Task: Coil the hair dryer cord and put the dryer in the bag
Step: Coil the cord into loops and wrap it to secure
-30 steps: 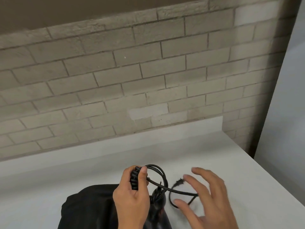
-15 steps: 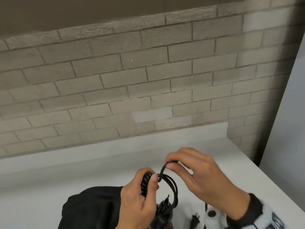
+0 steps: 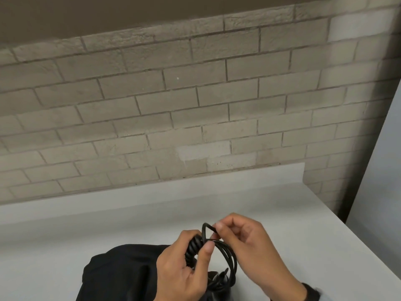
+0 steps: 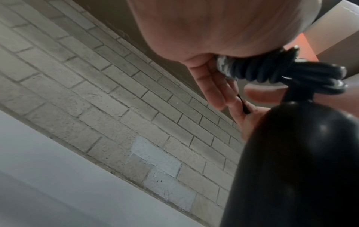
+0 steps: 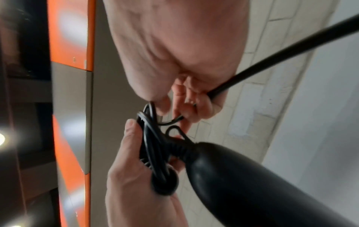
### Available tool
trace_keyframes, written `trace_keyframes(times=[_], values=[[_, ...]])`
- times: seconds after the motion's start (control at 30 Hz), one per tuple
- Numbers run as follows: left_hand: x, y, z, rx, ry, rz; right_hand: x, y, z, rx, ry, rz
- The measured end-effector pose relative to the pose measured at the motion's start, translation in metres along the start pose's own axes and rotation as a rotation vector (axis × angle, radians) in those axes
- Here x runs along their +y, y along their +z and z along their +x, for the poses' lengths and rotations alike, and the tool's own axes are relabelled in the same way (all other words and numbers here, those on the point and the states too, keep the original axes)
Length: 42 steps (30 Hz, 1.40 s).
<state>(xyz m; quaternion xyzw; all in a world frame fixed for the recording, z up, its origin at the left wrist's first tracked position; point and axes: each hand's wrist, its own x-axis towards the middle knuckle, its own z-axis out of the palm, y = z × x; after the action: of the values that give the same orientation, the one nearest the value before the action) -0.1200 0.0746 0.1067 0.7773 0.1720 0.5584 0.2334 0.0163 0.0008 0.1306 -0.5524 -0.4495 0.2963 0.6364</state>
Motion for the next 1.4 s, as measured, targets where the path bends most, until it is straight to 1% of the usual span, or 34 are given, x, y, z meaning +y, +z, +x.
trace_keyframes(times=[0.1,0.13,0.2,0.23,0.3,0.37,0.47,0.57,0.63,0.73,0.77,0.8,0.83,0.9,0.93,0.97,1.0,1.03,1.13,1.2,1.27,1.33,1.4], values=[[0.002,0.002,0.004,0.001,0.004,0.057,0.005,-0.005,-0.013,-0.117,0.016,0.049],[0.002,0.002,0.005,0.000,0.006,0.066,0.006,-0.006,-0.017,-0.157,0.022,0.032],[0.000,0.003,0.005,0.012,-0.021,0.065,0.008,-0.008,-0.021,-0.166,0.035,-0.059],[-0.002,0.003,0.005,0.022,-0.059,0.050,0.007,-0.008,-0.021,-0.152,0.032,-0.098],[-0.002,0.005,0.004,0.046,-0.176,-0.025,0.005,-0.009,-0.022,-0.151,0.017,-0.129],[-0.002,0.007,0.004,0.030,-0.285,-0.123,0.002,-0.011,-0.021,-0.160,0.005,-0.145],[-0.001,0.008,0.006,-0.014,-0.386,-0.253,-0.002,-0.015,-0.018,-0.170,0.008,-0.169],[0.002,0.007,0.010,-0.024,-0.485,-0.370,-0.006,-0.019,-0.015,-0.200,0.017,-0.228],[0.005,0.007,0.011,-0.030,-0.543,-0.424,-0.008,-0.023,-0.013,-0.222,0.002,-0.307],[0.008,0.010,0.013,-0.016,-0.632,-0.468,-0.006,-0.025,-0.011,-0.225,-0.029,-0.355],[0.008,0.011,0.013,0.001,-0.651,-0.477,-0.001,-0.024,-0.010,-0.197,-0.055,-0.404],[0.008,0.012,0.014,0.026,-0.667,-0.488,0.005,-0.021,-0.010,-0.138,-0.110,-0.478],[0.007,0.013,0.015,0.057,-0.684,-0.501,0.011,-0.018,-0.010,-0.048,-0.187,-0.550],[0.008,0.015,0.016,0.106,-0.721,-0.528,0.019,-0.010,-0.013,0.172,-0.399,-0.649],[0.009,0.017,0.016,0.123,-0.731,-0.538,0.025,-0.005,-0.014,0.251,-0.547,-0.706],[0.010,0.018,0.016,0.136,-0.730,-0.544,0.032,0.000,-0.014,0.309,-0.675,-0.773],[0.012,0.019,0.015,0.144,-0.720,-0.543,0.039,0.007,-0.015,0.357,-0.763,-0.822],[0.013,0.020,0.014,0.149,-0.706,-0.530,0.043,0.011,-0.015,0.392,-0.794,-0.838],[0.014,0.020,0.012,0.172,-0.649,-0.479,0.045,0.017,-0.013,0.445,-0.765,-0.767],[0.012,0.020,0.011,0.189,-0.616,-0.449,0.039,0.020,-0.012,0.425,-0.707,-0.742],[0.011,0.020,0.011,0.195,-0.605,-0.430,0.034,0.022,-0.013,0.374,-0.614,-0.722],[0.012,0.020,0.012,0.207,-0.592,-0.426,0.023,0.024,-0.014,0.314,-0.430,-0.662],[0.010,0.021,0.012,0.205,-0.562,-0.420,0.010,0.021,-0.011,0.232,-0.156,-0.487]])
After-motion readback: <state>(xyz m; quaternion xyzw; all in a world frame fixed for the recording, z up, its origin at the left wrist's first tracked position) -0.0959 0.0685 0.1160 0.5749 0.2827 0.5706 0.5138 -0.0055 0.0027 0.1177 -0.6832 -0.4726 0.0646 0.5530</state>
